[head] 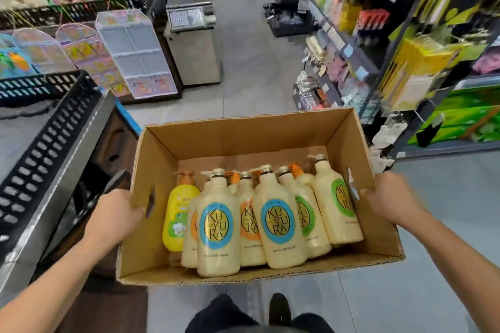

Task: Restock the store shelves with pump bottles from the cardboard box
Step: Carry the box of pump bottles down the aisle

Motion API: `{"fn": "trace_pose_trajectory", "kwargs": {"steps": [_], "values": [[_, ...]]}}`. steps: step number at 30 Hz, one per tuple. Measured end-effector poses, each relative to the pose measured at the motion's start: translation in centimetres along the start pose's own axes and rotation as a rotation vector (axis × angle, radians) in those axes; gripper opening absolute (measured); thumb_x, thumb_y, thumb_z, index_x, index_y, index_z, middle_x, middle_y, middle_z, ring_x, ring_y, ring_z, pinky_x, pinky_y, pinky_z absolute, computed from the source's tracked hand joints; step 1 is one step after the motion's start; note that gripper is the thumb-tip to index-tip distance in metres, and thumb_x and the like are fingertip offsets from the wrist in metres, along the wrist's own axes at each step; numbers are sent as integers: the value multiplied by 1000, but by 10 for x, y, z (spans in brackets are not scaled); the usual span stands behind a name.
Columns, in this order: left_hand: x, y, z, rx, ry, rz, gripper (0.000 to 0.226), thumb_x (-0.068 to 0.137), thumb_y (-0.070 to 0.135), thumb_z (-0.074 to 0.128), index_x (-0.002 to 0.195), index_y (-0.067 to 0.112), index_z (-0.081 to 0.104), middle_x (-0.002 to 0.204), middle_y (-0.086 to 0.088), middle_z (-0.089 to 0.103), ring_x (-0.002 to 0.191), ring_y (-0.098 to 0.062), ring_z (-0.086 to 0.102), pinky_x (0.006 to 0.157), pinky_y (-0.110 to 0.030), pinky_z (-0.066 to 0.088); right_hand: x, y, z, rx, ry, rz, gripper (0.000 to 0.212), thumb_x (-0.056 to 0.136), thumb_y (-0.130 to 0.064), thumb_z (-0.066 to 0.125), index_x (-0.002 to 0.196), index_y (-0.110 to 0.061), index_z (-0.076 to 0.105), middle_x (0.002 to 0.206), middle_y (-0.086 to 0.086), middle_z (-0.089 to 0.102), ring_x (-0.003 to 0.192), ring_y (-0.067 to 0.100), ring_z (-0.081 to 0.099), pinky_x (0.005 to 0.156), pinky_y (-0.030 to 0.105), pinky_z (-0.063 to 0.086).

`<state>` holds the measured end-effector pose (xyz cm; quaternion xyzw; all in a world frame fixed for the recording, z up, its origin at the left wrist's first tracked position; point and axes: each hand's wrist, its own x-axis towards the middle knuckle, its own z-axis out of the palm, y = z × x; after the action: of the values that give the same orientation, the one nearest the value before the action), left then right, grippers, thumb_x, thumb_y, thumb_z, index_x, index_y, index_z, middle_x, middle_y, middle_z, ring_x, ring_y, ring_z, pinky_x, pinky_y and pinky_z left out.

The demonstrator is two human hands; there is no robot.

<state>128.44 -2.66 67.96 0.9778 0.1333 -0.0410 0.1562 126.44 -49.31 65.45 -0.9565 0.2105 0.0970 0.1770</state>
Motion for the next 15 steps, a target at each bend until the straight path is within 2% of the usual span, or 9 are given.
{"fn": "trace_pose_trajectory", "kwargs": {"steps": [2, 4, 7, 10, 13, 15], "values": [[40, 18, -5, 9, 14, -10, 17, 79, 8, 67, 70, -5, 65, 68, -19, 64, 66, -32, 58, 59, -33, 44, 40, -18, -16, -16, 14, -18, 37, 89, -17, 63, 59, -5, 46, 57, 9, 49, 53, 18, 44, 44, 26, 28], [82, 36, -8, 23, 16, -17, 17, 78, 10, 68, 71, -5, 64, 67, -18, 63, 68, -34, 60, 58, -34, 47, 81, -36, -29, -11, 28, -16, 43, 88, -16, 64, 55, -7, 40, 54, 8, 45, 50, 16, 41, 43, 26, 25], [147, 60, -8, 25, 15, -10, 18, 77, 8, 68, 67, -6, 61, 59, -13, 55, 66, -32, 57, 55, -32, 40, 145, -62, -41, -34, 40, -20, 44, 89, -19, 64, 54, -7, 40, 56, 8, 44, 51, 18, 41, 43, 25, 25], [221, 80, -1, 8, -6, -3, 17, 76, 8, 67, 64, -4, 62, 58, -13, 58, 61, -30, 55, 55, -31, 39, 210, -91, -45, -66, 39, -19, 45, 89, -21, 64, 54, -8, 38, 56, 7, 44, 53, 20, 42, 43, 25, 26], [303, 95, 9, -5, -12, 19, 17, 79, 10, 65, 65, 2, 62, 71, -18, 64, 70, -33, 58, 60, -31, 40, 279, -125, -46, -62, 45, -5, 44, 88, -21, 65, 55, -6, 40, 56, 9, 47, 51, 19, 44, 43, 26, 28], [358, 103, 14, 20, -31, 24, 19, 81, 12, 65, 66, 6, 55, 75, -19, 62, 74, -34, 56, 63, -31, 39, 321, -149, -48, -99, 42, 7, 36, 88, -22, 66, 63, -2, 49, 64, 12, 54, 59, 24, 52, 47, 27, 32]]}}
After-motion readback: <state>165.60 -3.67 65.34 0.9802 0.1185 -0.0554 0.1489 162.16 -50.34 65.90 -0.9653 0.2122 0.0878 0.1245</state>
